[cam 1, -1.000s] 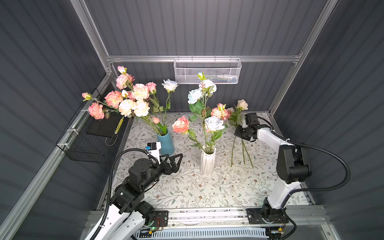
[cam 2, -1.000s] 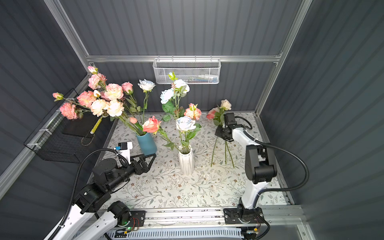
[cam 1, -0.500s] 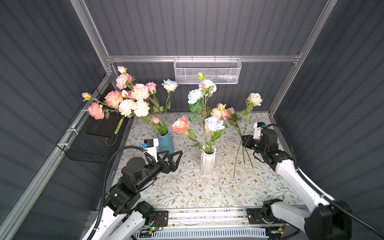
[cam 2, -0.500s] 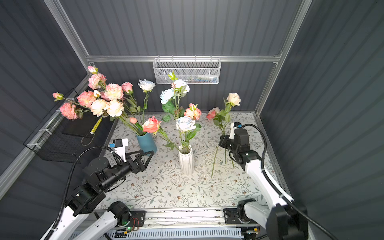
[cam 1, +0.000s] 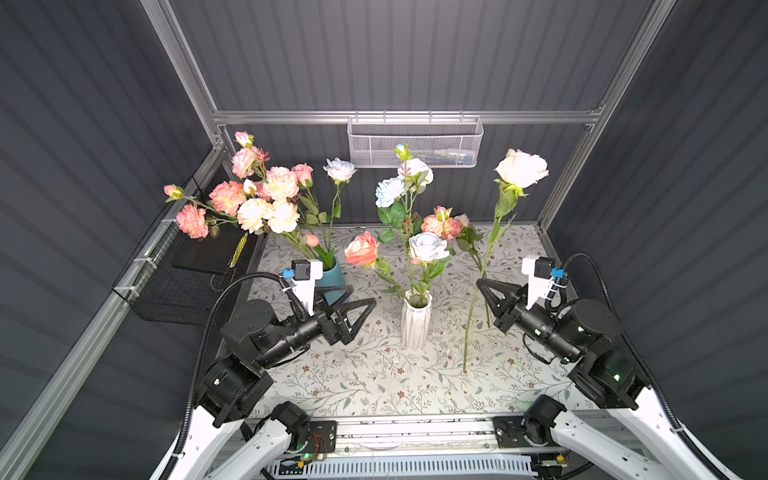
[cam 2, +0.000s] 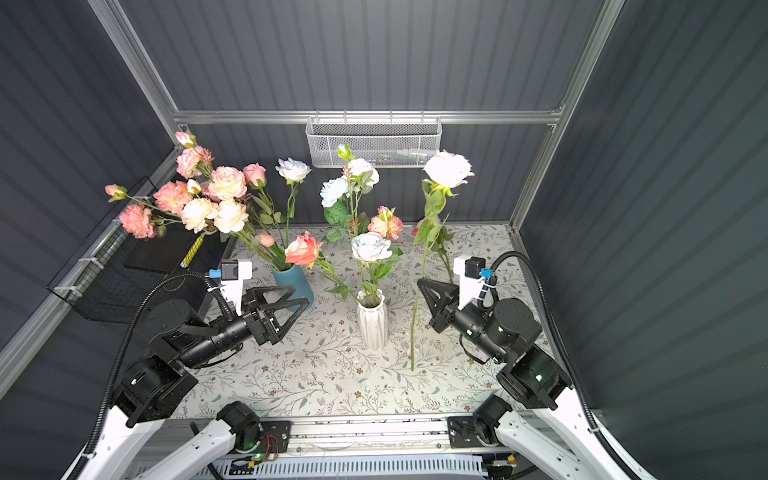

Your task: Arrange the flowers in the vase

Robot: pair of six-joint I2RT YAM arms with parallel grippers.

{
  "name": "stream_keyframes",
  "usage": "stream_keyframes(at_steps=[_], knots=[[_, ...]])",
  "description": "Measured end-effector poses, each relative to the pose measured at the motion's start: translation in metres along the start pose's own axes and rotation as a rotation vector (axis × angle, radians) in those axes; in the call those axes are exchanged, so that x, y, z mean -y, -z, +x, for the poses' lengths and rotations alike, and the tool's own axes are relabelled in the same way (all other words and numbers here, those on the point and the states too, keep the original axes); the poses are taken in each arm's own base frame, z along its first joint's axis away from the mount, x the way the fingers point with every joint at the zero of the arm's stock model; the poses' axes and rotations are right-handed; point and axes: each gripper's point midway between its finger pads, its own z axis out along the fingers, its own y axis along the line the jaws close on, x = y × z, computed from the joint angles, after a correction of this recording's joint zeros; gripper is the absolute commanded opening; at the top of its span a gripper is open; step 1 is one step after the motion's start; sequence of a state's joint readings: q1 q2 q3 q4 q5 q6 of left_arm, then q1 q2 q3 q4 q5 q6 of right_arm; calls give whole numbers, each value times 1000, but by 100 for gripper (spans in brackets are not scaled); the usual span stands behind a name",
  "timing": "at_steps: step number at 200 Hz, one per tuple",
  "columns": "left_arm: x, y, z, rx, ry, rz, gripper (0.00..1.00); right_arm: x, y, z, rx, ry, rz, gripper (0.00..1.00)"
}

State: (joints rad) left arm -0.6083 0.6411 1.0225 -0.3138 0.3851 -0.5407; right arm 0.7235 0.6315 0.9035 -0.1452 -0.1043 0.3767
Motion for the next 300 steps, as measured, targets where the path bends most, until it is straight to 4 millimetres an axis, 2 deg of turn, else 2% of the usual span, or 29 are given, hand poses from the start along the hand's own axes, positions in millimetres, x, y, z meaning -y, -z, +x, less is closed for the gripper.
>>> stream_keyframes(at_steps=[27,49,70,91,117,148,197,209,215,224,241,249,260,275,300], knots=[[19,0,-10,1,-34,78,85,-53,-7,-10,-32,25,-164,0],[28,-3,-15,-6,-52,122,80,-92,-26,-11,-80,42,-271,0],[30,-10,-16,-22,-56,141,73,-122,-52,1,-148,60,-333,0],[29,-14,-15,-35,-60,146,64,-139,-78,29,-235,83,-358,0],[28,-15,-14,-41,-69,143,43,-143,-90,53,-298,95,-363,0],[28,-14,-13,-44,-81,141,33,-150,-95,54,-310,94,-383,0],[30,-14,-14,-42,-85,151,10,-155,-103,62,-339,92,-397,0],[29,-15,-14,-43,-85,149,0,-155,-104,63,-341,91,-397,0],[29,-16,-14,-45,-84,150,0,-155,-104,63,-341,91,-396,0],[28,-17,-14,-46,-83,148,0,-155,-104,63,-340,90,-396,10],[29,-20,-17,-44,-85,149,0,-154,-103,62,-335,96,-389,37],[31,-21,-22,-34,-92,153,0,-152,-102,61,-332,98,-379,45],[32,-23,-28,-21,-101,149,0,-147,-97,59,-319,110,-361,50],[33,-25,-37,-2,-122,142,0,-135,-83,51,-290,124,-326,52],[39,-31,-60,50,-176,138,0,-117,-49,14,-178,138,-266,53]])
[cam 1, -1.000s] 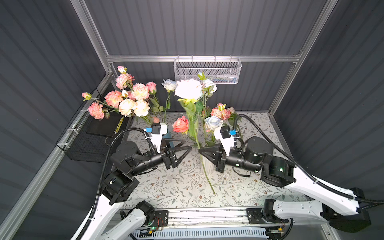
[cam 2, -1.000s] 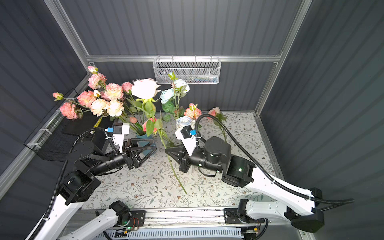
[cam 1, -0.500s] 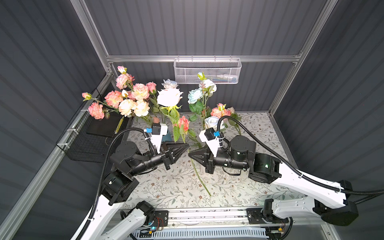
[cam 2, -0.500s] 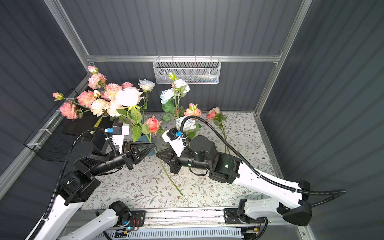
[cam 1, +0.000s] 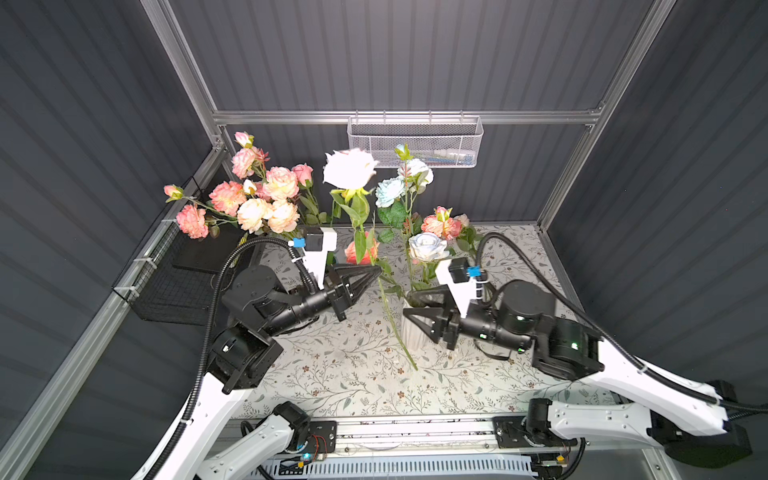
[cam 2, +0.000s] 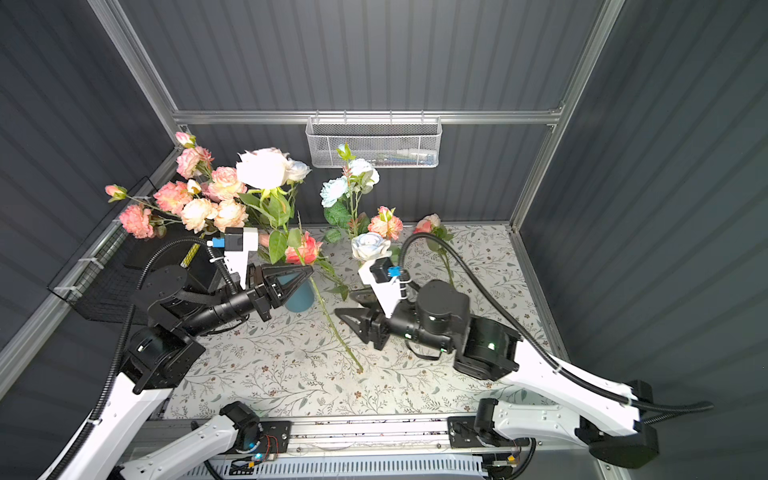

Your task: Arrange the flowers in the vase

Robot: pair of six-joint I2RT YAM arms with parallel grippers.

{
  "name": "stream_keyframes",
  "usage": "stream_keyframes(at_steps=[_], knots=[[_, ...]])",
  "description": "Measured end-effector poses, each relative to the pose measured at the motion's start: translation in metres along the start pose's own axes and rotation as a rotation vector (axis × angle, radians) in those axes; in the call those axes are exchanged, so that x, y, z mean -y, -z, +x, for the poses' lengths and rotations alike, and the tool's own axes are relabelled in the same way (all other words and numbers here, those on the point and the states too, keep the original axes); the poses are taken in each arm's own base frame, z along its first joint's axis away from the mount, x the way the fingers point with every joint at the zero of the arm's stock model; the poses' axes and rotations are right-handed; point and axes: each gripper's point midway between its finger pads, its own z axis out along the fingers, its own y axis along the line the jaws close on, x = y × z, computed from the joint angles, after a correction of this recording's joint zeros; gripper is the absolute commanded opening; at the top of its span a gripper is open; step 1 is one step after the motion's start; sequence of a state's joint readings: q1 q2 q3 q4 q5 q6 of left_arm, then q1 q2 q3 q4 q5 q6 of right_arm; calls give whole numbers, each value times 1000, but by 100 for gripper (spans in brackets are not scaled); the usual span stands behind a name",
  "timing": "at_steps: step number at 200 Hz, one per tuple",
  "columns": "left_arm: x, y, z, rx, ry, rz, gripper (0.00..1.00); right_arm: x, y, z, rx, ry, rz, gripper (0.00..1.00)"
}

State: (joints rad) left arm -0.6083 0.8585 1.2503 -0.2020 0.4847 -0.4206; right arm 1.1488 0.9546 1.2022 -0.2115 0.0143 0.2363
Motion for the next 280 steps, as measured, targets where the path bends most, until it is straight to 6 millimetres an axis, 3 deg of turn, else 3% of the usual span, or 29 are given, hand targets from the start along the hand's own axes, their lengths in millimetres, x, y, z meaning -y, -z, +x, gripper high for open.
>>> stream_keyframes(at_steps=[22,46,66,96,122,169,205,210,239,280], knots=[[1,-10,-25,48,-60,-4,0,7,41,-31,118,14,50,52],[0,-23,-51,88,-120,-15,0,15,75,-47,194,24,99,51],[-1,-32,-72,121,-173,-26,0,22,88,-47,210,28,136,51],[-8,-44,-88,140,-240,-58,0,30,90,-34,181,39,177,51],[-17,-52,-87,122,-277,-85,0,35,92,-26,159,47,198,50],[-28,-62,-72,74,-285,-99,0,39,102,-30,183,47,219,50],[-36,-72,-44,12,-258,-95,0,44,103,-25,177,51,245,50],[-38,-74,-39,0,-253,-96,8,44,102,-24,176,51,248,50],[-43,-83,-13,-64,-231,-96,73,48,101,-20,166,55,264,51],[-42,-81,-13,-62,-231,-116,96,50,101,-20,168,53,279,57]])
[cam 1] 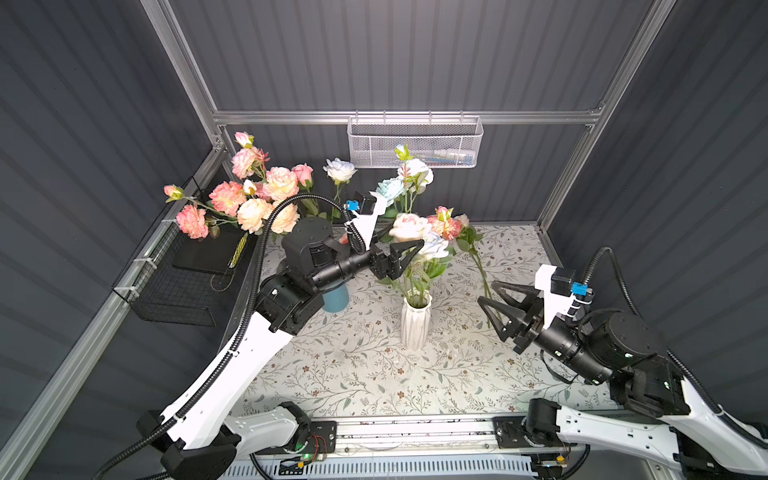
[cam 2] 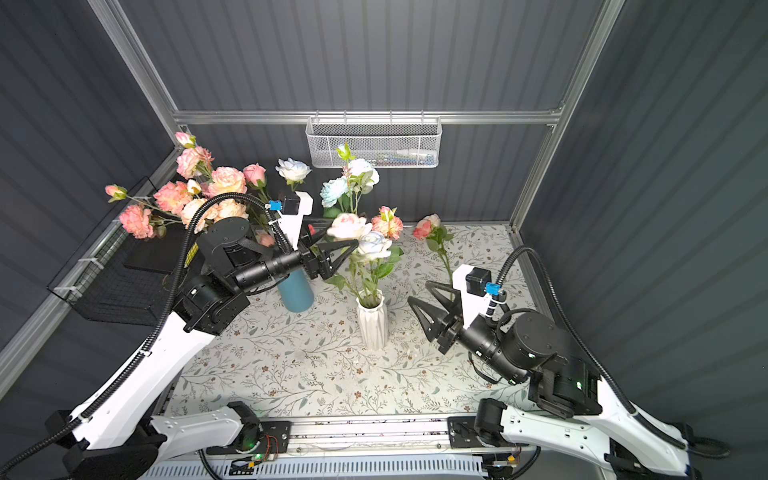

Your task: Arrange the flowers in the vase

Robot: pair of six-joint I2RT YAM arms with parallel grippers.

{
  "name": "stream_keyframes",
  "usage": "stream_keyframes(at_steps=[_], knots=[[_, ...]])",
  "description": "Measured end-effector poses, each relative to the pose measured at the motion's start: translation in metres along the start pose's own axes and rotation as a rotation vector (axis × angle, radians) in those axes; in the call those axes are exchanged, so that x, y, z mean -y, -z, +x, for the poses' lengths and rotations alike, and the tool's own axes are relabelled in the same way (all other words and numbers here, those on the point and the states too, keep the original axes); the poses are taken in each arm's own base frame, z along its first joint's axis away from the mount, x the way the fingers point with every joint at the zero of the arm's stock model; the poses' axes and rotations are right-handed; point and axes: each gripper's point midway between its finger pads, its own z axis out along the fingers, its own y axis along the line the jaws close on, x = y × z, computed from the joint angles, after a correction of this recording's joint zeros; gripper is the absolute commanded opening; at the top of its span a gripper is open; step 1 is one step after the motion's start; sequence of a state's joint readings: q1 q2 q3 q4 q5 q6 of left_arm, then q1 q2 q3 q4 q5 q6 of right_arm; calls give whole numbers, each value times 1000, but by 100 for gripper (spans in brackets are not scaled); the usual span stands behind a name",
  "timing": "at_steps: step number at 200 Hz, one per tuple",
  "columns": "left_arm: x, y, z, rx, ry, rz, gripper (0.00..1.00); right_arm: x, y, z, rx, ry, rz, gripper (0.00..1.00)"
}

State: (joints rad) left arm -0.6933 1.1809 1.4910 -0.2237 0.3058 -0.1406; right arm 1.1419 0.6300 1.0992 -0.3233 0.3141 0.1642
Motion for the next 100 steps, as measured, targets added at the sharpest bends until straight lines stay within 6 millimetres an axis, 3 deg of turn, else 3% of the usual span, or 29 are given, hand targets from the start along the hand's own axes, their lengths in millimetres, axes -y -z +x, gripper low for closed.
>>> stream_keyframes(at_steps=[28,56,80,100], knots=[[4,13,-14,43,0,-8,100,2,-2,4,-9,1,12,61],[13,34,-42,143,10,-5,100,7,-9,18,-40,2,43,62],[25,68,-72,261,19,-7,100,20,-17,35,-81,-5,98,62],[32,101,-80,339,30,-22,100,41,-24,60,-137,-30,169,62]])
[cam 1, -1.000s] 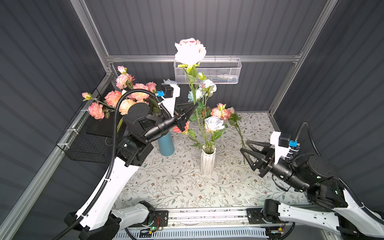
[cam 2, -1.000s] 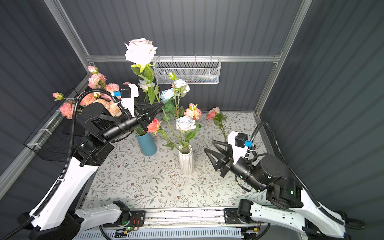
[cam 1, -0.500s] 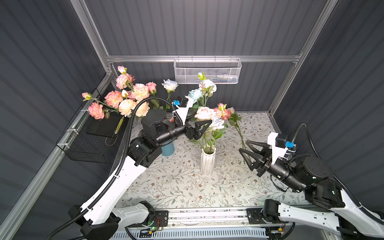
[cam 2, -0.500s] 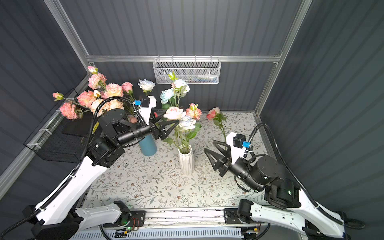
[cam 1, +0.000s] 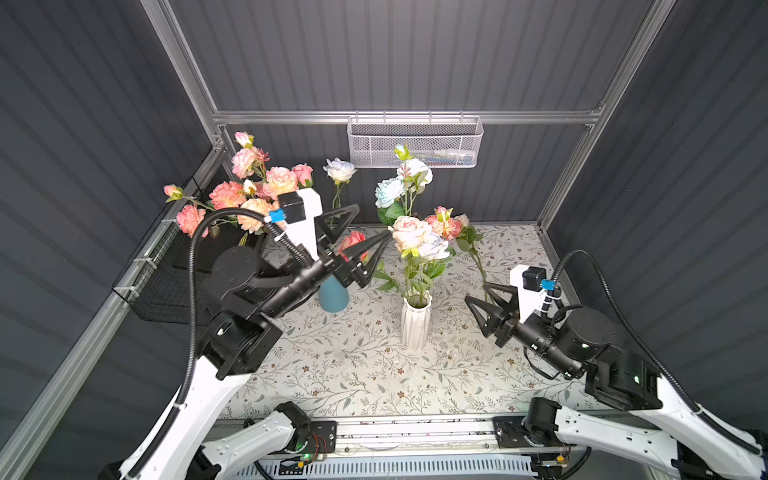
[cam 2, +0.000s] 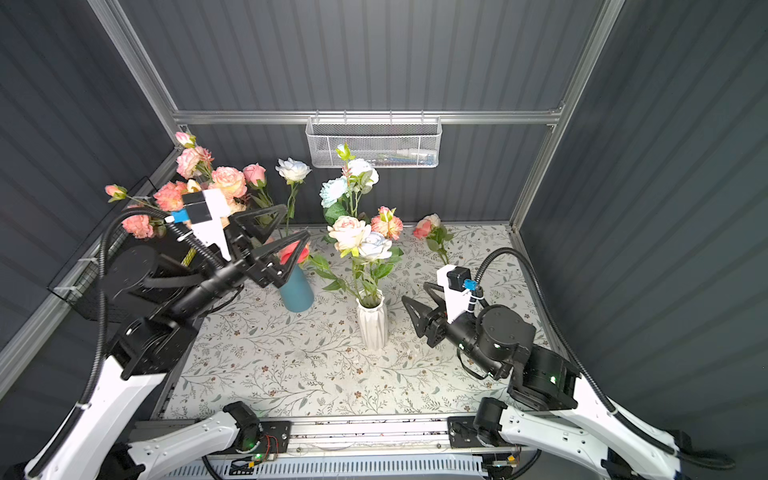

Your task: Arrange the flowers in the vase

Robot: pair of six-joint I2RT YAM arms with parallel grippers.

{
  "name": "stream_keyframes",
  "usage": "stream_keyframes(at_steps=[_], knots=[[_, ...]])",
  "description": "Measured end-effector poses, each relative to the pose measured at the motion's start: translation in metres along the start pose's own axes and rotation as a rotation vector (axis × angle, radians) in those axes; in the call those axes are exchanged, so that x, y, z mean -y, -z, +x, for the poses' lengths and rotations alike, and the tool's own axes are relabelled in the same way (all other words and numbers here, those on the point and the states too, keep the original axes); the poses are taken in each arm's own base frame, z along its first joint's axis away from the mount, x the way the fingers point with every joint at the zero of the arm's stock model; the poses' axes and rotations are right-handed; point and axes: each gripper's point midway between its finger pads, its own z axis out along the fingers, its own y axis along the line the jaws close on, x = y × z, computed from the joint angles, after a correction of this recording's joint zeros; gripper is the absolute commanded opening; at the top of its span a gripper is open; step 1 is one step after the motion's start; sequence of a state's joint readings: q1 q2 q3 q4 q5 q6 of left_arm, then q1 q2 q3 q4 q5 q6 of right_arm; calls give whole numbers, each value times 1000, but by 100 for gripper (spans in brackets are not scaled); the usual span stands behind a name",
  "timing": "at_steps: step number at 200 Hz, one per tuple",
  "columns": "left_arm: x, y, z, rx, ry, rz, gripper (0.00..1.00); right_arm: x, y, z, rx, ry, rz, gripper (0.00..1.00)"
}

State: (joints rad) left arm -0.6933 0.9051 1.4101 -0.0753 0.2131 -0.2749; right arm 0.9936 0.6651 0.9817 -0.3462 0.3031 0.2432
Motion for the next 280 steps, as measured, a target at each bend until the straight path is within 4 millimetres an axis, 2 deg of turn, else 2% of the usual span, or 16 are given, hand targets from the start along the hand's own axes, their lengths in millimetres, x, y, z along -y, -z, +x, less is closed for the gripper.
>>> stream_keyframes(at_steps=[21,41,59,104,124,150,169,210,239,280], knots=[[-2,30,6,29,25,-41,100,29,-14,31,-70,-47,80,62],[-12,57,30,22,67,-103,100,58,-26,63,-149,-105,154,62],[-28,74,68,-28,119,-178,100,83,-37,91,-224,-165,208,62],[-70,118,180,-224,257,-395,100,141,-58,153,-383,-316,333,62],[-83,139,217,-274,317,-477,100,167,-64,170,-423,-383,385,62],[-95,154,252,-337,380,-558,100,207,-72,193,-482,-467,468,61],[-98,158,265,-371,407,-582,100,240,-81,208,-540,-523,533,58],[-97,157,268,-382,429,-582,100,307,-115,223,-647,-539,650,54],[-96,157,269,-384,437,-576,100,334,-136,235,-731,-511,694,52],[-96,157,268,-382,439,-576,100,355,-148,259,-860,-490,736,44]])
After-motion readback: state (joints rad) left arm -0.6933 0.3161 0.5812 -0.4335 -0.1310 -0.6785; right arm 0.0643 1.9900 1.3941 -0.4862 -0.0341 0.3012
